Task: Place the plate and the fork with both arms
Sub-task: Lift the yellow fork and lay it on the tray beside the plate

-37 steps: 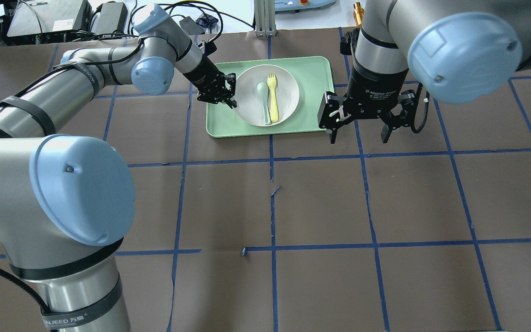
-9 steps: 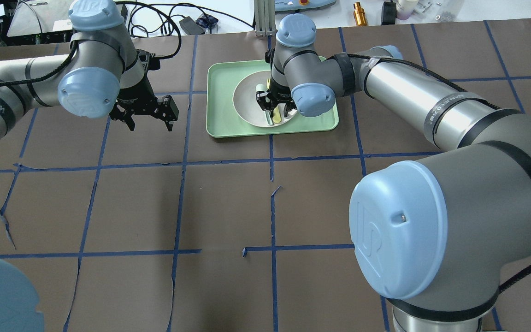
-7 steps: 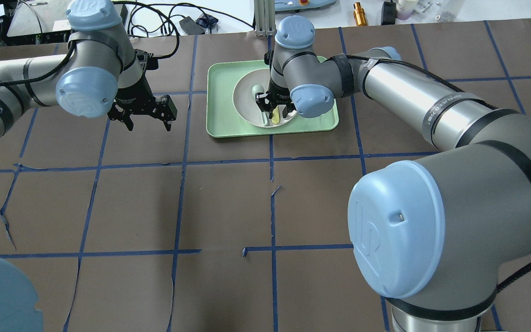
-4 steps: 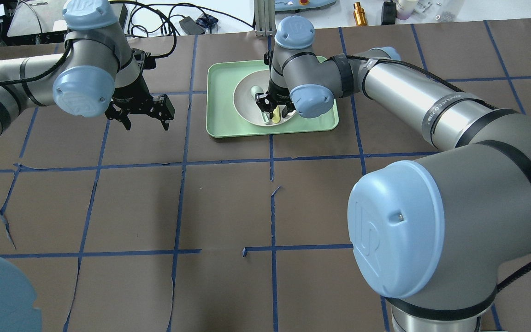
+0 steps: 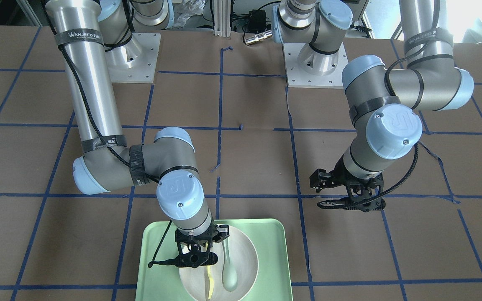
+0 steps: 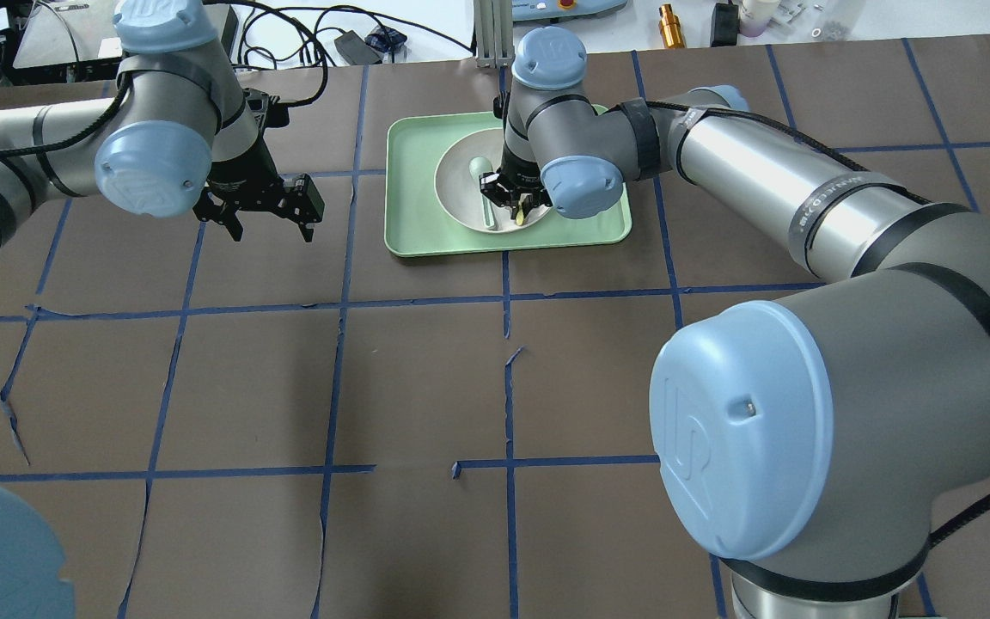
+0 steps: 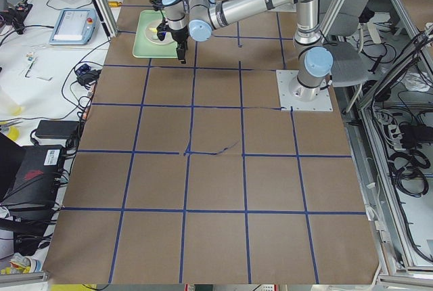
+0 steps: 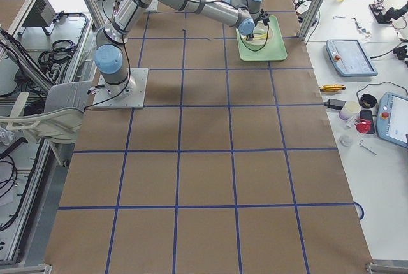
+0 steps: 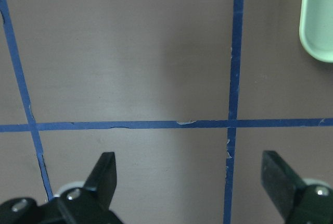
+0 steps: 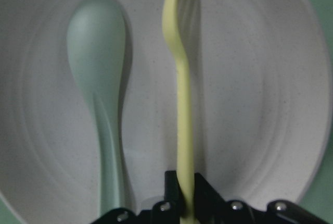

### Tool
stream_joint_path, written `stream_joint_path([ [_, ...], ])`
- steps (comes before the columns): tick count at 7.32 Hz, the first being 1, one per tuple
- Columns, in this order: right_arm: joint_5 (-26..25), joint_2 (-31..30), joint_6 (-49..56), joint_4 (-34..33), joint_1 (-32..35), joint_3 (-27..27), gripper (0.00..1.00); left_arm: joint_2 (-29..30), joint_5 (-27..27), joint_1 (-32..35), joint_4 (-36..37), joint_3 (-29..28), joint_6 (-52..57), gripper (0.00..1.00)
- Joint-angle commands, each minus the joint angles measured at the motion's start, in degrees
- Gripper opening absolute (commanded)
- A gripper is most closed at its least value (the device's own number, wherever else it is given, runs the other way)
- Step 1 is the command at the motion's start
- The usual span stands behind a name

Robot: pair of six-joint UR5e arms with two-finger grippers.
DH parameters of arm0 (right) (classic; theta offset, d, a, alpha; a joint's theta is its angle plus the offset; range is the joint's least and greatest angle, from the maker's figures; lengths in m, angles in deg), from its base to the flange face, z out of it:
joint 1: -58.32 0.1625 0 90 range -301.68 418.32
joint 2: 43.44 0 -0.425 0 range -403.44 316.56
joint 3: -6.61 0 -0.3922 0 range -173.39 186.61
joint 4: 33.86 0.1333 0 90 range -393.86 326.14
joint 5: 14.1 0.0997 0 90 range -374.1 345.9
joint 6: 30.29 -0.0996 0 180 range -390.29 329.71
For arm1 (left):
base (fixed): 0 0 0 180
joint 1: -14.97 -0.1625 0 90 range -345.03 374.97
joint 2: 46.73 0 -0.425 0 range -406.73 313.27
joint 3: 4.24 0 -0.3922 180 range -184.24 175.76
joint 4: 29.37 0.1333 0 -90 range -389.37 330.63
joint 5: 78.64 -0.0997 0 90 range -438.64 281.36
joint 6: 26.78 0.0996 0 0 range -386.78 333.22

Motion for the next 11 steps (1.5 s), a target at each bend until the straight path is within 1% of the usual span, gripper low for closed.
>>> stream_joint_path([
  [1, 0.2, -2.0, -2.9, 0.4, 0.0, -0.1, 0.00, -0.2, 0.0, -0.1, -0.3, 0.0, 0.0, 1.00],
  [3, 0.0, -3.9, -4.4, 0.5, -0.1, -0.3, 0.00, -0.7, 0.1, -1.5, -0.3, 0.0, 0.9, 1.00],
  [4, -2.6, -4.7, -3.7, 0.7, -0.9, -0.5, 0.00, -1.1, 0.1, -1.5, -0.4, -0.1, 1.0, 1.00],
  [5, -8.8, -5.1, -3.7, 1.8, -1.6, -0.4, 0.00, -1.3, 0.1, -1.6, -0.4, 0.0, 1.0, 1.00],
  [6, -12.6, -5.1, -3.6, 2.4, -2.3, -0.1, 0.00, -1.3, 0.1, -1.6, -0.4, 0.0, 1.0, 1.00],
  [7, -14.3, -5.0, -4.2, 2.4, -2.3, 0.7, 0.00, -1.3, 0.2, -1.6, -0.4, 0.1, 1.0, 1.00],
  [9, -18.5, -3.9, -3.9, 3.3, -2.4, 4.6, 0.00, -1.4, 0.3, -1.5, -0.4, 0.2, 1.0, 1.00],
  [10, -19.6, -3.1, -4.0, 3.3, -2.4, 4.8, 0.00, -1.6, 0.4, -1.4, -0.4, 0.4, 0.9, 1.00],
  [11, -19.7, -2.4, -4.0, 3.3, -2.4, 4.6, 0.02, -1.7, 0.4, -1.5, -0.4, 0.4, 0.9, 1.00],
])
